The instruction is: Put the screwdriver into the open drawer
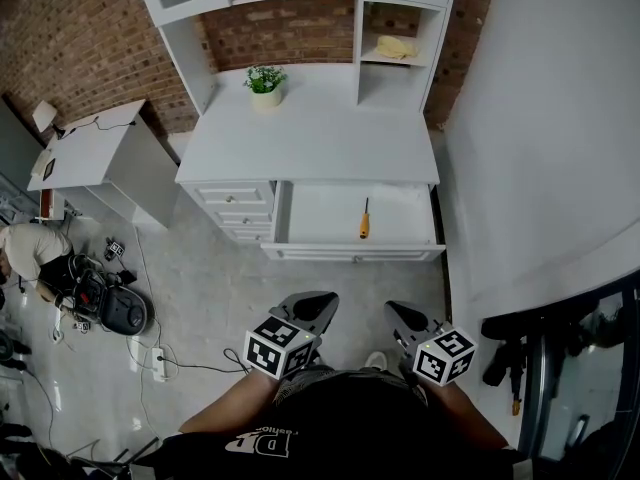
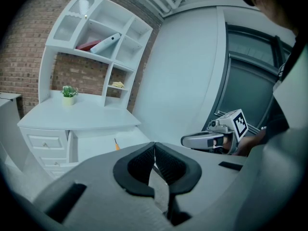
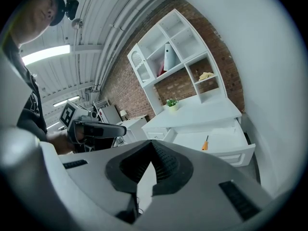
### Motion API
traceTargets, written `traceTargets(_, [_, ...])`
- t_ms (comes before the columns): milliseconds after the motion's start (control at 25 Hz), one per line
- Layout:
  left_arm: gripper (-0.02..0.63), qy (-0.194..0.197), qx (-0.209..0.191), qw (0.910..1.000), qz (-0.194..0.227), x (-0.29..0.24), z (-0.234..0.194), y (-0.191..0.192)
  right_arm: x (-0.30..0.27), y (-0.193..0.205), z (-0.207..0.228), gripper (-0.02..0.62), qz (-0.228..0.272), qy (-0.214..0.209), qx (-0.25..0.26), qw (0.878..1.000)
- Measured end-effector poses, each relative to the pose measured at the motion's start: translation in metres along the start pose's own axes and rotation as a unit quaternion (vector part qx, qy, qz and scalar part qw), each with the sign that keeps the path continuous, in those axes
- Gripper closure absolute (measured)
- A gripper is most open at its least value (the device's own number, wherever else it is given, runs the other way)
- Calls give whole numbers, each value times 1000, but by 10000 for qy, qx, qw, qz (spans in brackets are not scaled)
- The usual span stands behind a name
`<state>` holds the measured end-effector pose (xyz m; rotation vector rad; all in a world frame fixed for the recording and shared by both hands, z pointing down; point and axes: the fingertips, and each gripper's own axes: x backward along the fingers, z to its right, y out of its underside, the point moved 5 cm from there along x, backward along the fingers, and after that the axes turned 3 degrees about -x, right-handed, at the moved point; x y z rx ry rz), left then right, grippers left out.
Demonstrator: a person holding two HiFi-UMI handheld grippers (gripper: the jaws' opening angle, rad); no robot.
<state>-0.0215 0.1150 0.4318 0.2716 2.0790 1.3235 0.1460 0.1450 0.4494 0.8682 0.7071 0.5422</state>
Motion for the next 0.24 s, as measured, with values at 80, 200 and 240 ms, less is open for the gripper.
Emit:
traceTargets(80, [588, -7, -31, 10000, -4, 0, -1, 0, 0, 0, -1, 591, 2, -10, 0, 10000])
traceTargets(200, [588, -22, -77, 10000, 5, 1, -2, -1, 0, -2, -2, 592, 12, -46, 10, 10000])
traceTargets(240, [588, -27, -92, 10000, 10, 1, -3, -1, 0, -2, -3, 592, 16, -60, 15, 10000])
